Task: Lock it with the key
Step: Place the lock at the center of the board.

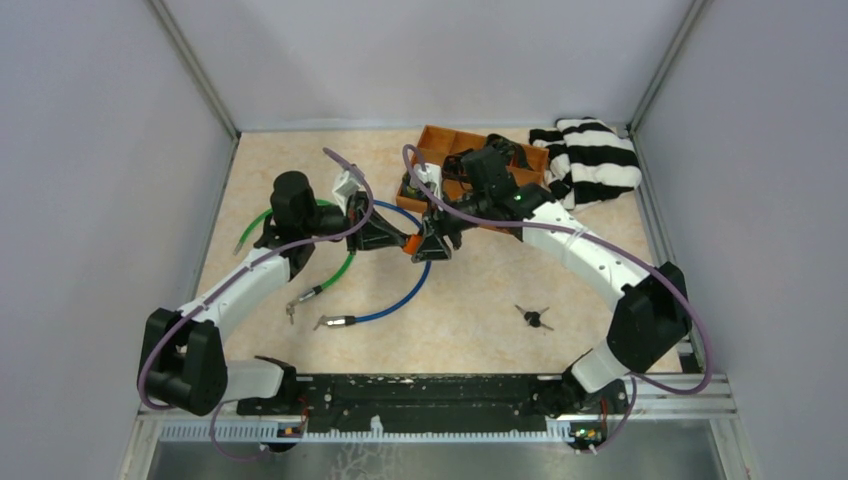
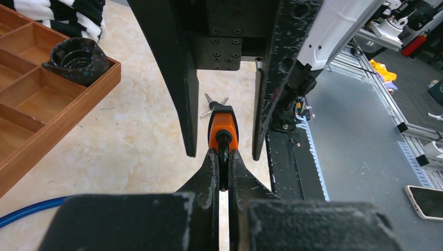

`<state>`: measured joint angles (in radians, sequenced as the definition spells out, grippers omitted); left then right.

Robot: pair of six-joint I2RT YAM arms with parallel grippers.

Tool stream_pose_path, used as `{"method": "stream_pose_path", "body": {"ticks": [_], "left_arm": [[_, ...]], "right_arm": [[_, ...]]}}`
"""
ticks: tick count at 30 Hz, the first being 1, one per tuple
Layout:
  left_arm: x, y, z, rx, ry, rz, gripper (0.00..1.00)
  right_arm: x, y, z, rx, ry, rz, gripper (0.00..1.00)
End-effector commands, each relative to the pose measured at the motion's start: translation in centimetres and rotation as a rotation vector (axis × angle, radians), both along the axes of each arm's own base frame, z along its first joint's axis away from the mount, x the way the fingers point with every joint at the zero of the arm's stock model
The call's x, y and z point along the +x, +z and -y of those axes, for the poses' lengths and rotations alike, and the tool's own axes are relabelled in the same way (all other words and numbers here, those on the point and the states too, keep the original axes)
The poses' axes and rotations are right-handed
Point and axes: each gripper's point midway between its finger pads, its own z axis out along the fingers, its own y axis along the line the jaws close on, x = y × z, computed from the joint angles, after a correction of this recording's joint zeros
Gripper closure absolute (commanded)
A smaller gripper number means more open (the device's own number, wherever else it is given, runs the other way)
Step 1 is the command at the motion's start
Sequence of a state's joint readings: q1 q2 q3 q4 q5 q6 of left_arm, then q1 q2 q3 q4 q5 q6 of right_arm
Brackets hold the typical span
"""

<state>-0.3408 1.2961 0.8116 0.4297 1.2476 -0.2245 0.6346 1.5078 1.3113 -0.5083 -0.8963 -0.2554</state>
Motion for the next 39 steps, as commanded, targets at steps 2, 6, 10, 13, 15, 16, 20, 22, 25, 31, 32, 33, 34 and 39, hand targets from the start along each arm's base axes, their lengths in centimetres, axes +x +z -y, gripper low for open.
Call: {"method": "stream_pose_path", "body": {"ticks": [2,6,10,13,15,16,20,22,25,31,32,33,34,39], "left_arm": [[-0.2,1.4,0.3,-0.019,-0.035,0.076,1.0],[-0.1,1.3,0.2,-0.017,-0.03,0.075,1.0],[0.5,1.3,0.3,-0.008,0.004,0.062,0.88],[1.1,1.3,0.1,0.006,0.044,0.056,0.68],[1.6,1.4,0.0,0.017,0.067,0.063,0.56],[1.8,1.5,-0.1,0.024,0.08,0.071,0.49],[2.3,1.8,-0.3,0.059,0.109,0.104,0.18],[2.5,1.7,-0.6,0.091,0.125,0.116,0.1],[3.3,1.8,-1.0,0.133,0.169,0.157,0.01],[4.0,0.6,-2.1,0.239,0.225,0.192,0.01],[4.0,0.3,-2.4,0.257,0.23,0.2,0.01],[3.9,-0.1,-2.6,0.275,0.234,0.209,0.01],[3.9,-0.4,-2.9,0.292,0.241,0.216,0.01],[3.5,-1.8,-4.1,0.359,0.273,0.245,0.01]], "right_arm": [[0.0,3.1,-1.2,0.089,0.053,0.055,0.59],[-0.1,2.8,-1.2,0.09,0.061,0.047,0.8],[0.3,2.0,-0.1,0.046,0.046,0.083,1.0],[1.4,1.3,2.1,0.022,-0.009,0.083,1.0],[2.2,0.9,4.2,0.009,-0.058,0.076,1.0],[2.5,0.3,5.4,-0.011,-0.086,0.074,1.0],[4.3,-2.9,11.2,-0.148,-0.216,0.085,1.0],[5.2,-5.0,14.7,-0.224,-0.287,0.071,1.0],[5.1,-8.8,19.1,-0.353,-0.352,-0.007,1.0],[2.5,-15.6,23.4,-0.542,-0.367,-0.211,1.0],[2.4,-16.2,23.6,-0.551,-0.37,-0.232,1.0],[2.5,-16.8,23.7,-0.557,-0.377,-0.249,1.0],[2.5,-17.3,23.8,-0.558,-0.381,-0.265,1.0],[2.6,-19.6,23.9,-0.57,-0.372,-0.358,1.0]]}}
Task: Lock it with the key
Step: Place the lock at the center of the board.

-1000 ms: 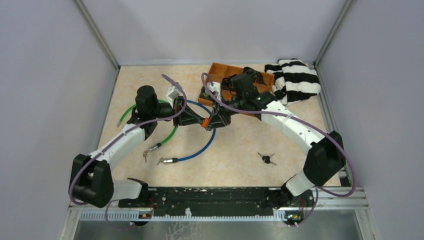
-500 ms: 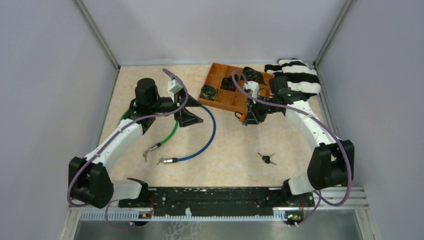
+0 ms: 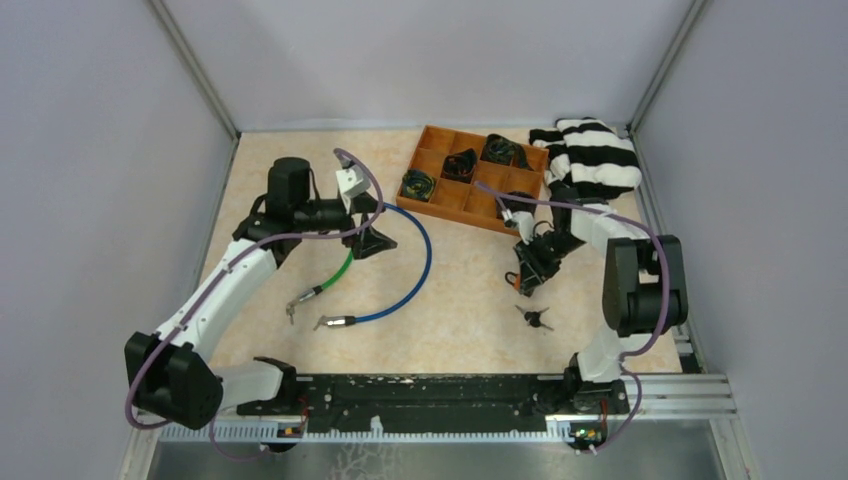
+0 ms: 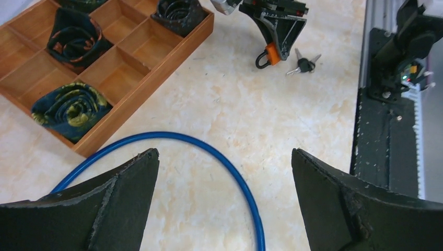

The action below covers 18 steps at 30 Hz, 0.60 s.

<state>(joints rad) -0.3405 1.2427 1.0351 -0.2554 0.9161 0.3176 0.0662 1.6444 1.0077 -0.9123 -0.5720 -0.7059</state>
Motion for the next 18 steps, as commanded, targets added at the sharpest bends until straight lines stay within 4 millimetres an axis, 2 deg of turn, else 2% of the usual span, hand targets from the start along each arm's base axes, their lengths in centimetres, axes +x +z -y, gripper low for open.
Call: {"method": "stream_pose_path", "body": {"ticks": [1,6,9,18], "left_arm": [[-0.6,-1.5,-1.7,0.096,0.03,0.059,0.01],[-1.4,-4.8,-2.8,0.184,0.032,0.02,0.01],[-1.6,-6.7,-3.4,0.231,0.045,-0.007,0.01],[-2.3,-10.7,-3.8,0.327,0.049,-0.053,0.05]], "right_arm": [[1.2,-0.8,0.1,0.029,-0.003,-0.022,1.0],[1.5,-1.4,0.7,0.065,-0.018,-0.089,0.94],[1.6,-1.8,1.3,0.064,-0.029,-0.105,0.87],[2.5,-2.1,2.8,0.004,-0.042,-0.086,0.51]]}}
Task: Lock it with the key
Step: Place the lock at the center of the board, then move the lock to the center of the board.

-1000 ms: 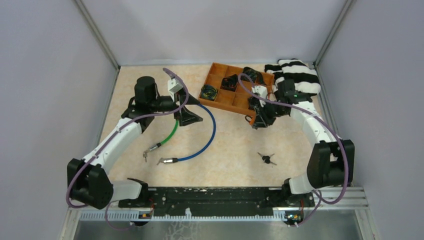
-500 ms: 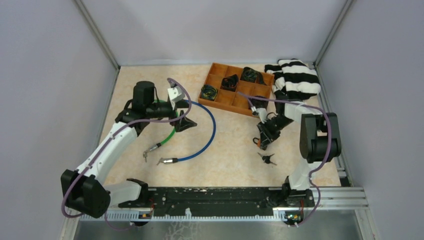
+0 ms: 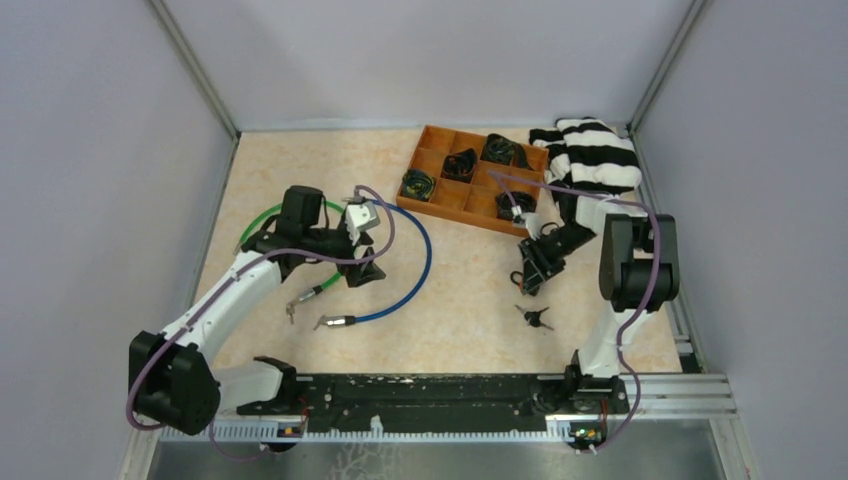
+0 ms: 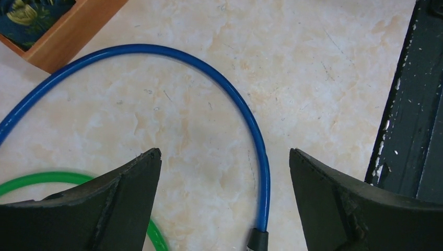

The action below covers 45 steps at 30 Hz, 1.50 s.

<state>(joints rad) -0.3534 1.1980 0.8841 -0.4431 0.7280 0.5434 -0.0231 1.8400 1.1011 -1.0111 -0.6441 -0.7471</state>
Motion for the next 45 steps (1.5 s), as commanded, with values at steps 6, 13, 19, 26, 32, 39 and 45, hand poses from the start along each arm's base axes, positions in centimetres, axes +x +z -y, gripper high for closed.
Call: {"method": "stream_pose_path", "body": {"ticks": [6,13,19,26,32,39,45], "left_arm": [[-0.6,-5.0,0.5,0.142,-0.008,-0.065,0.08],[0.0,-8.3,2.3,0.245,-0.013,-0.116,0.13],[0.8,-10.8,5.3,0.287,-0.002,-0.209,0.21],[1.9,-12.9,8.2,0.346,0.015,-0.26,0.33],[1.6,-14.2,9.2,0.386,0.008,-0.267,0.44],[-1.7,-15.9,8.8,0.466,-0.086,-0.261,0.61],[-5.4,-15.4,7.1,0.518,-0.188,-0.282,0.66]], "right_arm": [[3.6,0.9,2.4,-0.118,0.004,0.154,0.38],[5.2,2.8,3.4,-0.198,-0.07,0.256,0.28],[5.2,6.0,3.4,-0.208,-0.157,0.366,0.24],[3.9,8.2,2.6,-0.159,-0.214,0.448,0.24],[2.9,8.7,2.2,-0.138,-0.23,0.479,0.24],[3.2,9.0,1.8,-0.114,-0.235,0.48,0.26],[3.7,9.1,2.2,-0.134,-0.213,0.467,0.28]]}}
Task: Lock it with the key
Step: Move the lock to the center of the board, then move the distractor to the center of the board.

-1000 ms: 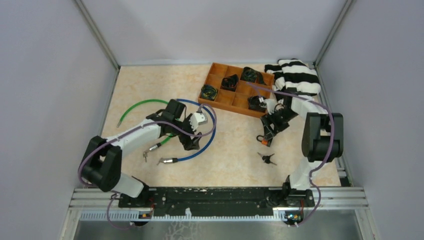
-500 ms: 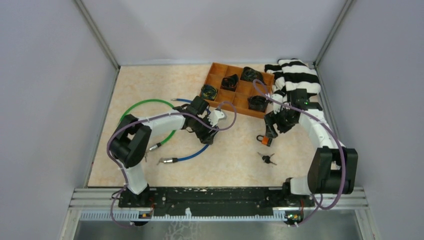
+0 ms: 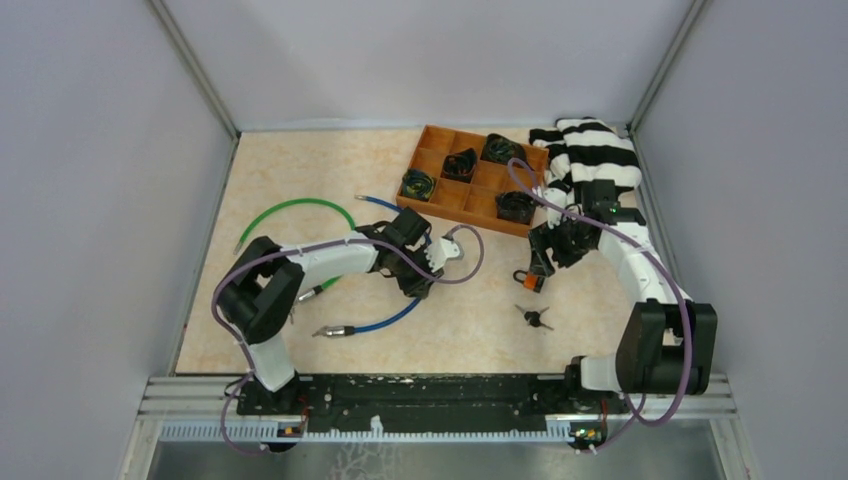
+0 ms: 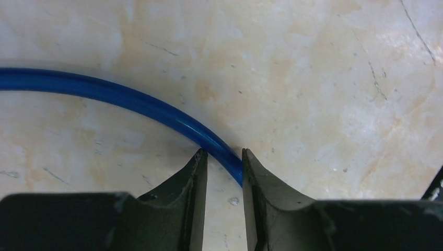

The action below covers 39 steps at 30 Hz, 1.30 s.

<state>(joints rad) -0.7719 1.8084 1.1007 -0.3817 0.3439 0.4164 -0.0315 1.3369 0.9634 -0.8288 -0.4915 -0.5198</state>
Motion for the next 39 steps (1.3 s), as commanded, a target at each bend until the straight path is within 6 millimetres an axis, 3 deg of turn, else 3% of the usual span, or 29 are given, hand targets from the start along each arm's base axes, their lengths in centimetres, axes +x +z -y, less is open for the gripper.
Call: {"method": "stream_pose_path", "body": {"ticks": [1,5,13,17,23,29,34,39], "left_arm": [[-5.2,-1.1,-3.2,0.113,-0.109,-0.099,0.67],[-8.6,-1.1,-4.4,0.133,-0.223,-0.127,0.69],[-13.4,-1.8,-5.1,0.2,-0.45,-0.161,0.79],[-15.2,-1.8,-4.5,0.214,-0.569,-0.163,0.81],[-17.3,-1.3,-2.1,0.168,-0.704,-0.158,0.85],[-17.7,-1.5,-1.6,0.192,-0.717,-0.159,0.88],[-17.3,-2.2,-3.4,0.254,-0.668,-0.135,0.91],[-16.7,-2.3,-5.1,0.274,-0.604,-0.133,0.93]], "right_arm": [[1.7,1.5,0.2,-0.001,0.011,0.049,0.28],[2.2,1.1,0.2,-0.005,0.026,0.034,0.28],[2.6,0.3,0.1,0.003,0.042,-0.001,0.31],[2.3,0.7,-0.9,0.059,0.07,-0.003,0.32],[1.9,1.0,-4.1,0.184,0.124,-0.003,0.33],[2.4,0.8,-5.4,0.175,0.166,0.006,0.35],[3.4,-0.9,-6.1,0.147,0.186,-0.013,0.38],[5.0,-2.5,-9.0,0.196,0.223,-0.064,0.42]]}}
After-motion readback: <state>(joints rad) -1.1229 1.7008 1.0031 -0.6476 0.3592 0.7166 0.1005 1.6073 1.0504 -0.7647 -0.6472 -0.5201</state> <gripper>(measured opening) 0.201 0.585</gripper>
